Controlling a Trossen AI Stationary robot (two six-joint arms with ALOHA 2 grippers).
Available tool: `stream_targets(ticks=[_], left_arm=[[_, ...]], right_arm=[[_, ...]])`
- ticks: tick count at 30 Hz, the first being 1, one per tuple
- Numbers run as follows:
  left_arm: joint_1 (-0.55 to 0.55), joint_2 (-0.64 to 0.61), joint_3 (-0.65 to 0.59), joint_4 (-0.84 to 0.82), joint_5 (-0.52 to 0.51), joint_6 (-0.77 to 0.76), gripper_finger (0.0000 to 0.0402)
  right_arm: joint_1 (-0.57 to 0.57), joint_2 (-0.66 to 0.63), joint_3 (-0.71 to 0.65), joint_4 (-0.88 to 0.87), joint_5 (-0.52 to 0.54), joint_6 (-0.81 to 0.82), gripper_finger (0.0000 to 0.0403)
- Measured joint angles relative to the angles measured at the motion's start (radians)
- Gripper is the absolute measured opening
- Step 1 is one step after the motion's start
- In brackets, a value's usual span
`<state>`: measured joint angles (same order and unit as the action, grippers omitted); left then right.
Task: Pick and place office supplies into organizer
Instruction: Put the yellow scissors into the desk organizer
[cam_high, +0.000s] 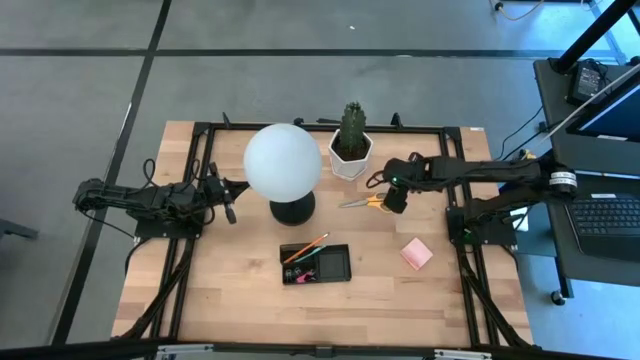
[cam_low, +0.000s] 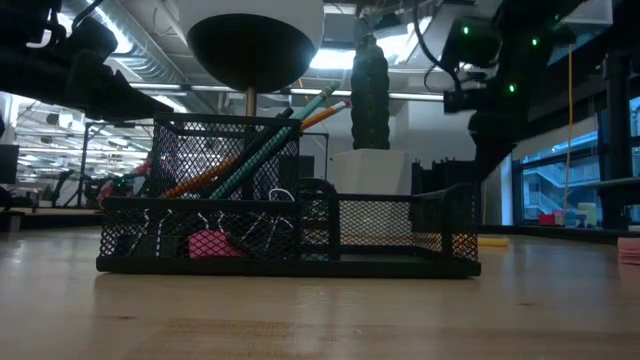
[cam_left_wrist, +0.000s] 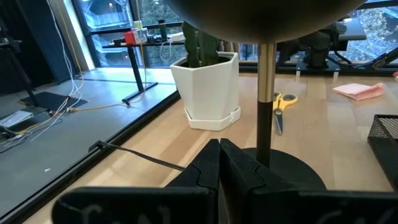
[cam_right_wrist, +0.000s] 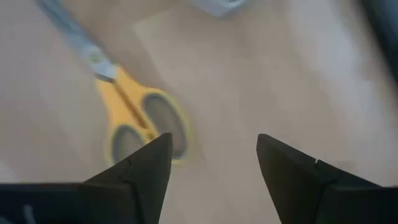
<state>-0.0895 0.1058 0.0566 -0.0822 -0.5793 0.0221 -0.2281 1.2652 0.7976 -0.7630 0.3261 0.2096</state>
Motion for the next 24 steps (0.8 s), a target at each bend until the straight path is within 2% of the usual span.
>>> stream_targets(ticks=[2, 6, 17, 24], left_arm=[[0.000, 0.000, 0.000, 0.000, 0.000, 0.000, 0.0004], [0.000, 0.000, 0.000, 0.000, 0.000, 0.000, 0.0004], [0.000, 0.000, 0.000, 0.000, -0.004, 0.008, 0.0004], [0.000, 0.000, 0.000, 0.000, -0.005, 0.026, 0.0004]], right_arm=[[-0.019, 0.000, -0.045, 0.068, -0.060, -0.007, 0.0233], [-0.061, 0.000, -0.116, 0.166, -0.106, 0.021, 0.0228], [-0.091, 0.017, -0.149, 0.222, -0.110, -0.012, 0.0213], [-0.091, 0.107, -0.149, 0.235, -0.110, -0.032, 0.0213]])
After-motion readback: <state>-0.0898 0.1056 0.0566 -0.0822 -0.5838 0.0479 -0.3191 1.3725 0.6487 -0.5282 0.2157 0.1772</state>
